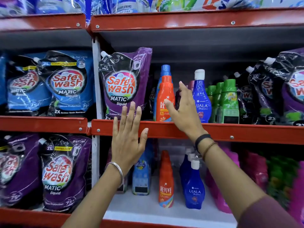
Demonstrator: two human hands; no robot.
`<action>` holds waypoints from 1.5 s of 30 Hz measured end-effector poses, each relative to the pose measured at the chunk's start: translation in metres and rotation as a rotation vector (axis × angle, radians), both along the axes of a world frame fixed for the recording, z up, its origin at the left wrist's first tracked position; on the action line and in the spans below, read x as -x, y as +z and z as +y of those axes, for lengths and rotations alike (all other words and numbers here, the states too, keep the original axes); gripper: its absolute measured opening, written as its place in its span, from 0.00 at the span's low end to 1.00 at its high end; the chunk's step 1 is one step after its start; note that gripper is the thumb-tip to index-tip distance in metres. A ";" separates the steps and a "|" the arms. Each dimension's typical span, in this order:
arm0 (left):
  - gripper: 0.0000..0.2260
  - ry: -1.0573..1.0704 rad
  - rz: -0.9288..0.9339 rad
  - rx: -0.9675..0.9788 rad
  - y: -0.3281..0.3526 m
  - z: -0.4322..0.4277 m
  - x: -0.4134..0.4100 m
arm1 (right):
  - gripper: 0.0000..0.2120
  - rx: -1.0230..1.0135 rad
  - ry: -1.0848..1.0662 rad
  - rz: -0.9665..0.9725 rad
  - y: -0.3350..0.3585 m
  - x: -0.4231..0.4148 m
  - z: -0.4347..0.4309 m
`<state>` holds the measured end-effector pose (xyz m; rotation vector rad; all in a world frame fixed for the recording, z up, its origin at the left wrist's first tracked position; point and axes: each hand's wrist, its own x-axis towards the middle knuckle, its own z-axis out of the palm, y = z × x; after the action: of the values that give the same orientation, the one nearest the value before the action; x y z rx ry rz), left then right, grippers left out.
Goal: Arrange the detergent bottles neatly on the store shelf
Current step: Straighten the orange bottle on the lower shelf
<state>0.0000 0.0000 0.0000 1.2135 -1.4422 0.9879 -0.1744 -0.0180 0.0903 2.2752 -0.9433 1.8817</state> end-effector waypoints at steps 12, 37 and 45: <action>0.27 0.061 -0.008 -0.069 -0.016 -0.028 -0.014 | 0.32 -0.176 0.010 -0.147 0.030 -0.020 -0.019; 0.28 0.094 -0.088 -0.049 -0.040 -0.035 -0.005 | 0.30 -0.514 0.416 -0.321 -0.156 0.038 0.027; 0.28 0.084 -0.079 0.006 -0.046 -0.043 -0.007 | 0.27 -0.667 0.299 -0.302 -0.244 0.026 -0.016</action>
<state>0.0069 -0.0433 -0.0462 1.2517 -1.4585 1.1077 -0.2005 -0.0343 -0.1534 2.6373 -1.5439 2.3601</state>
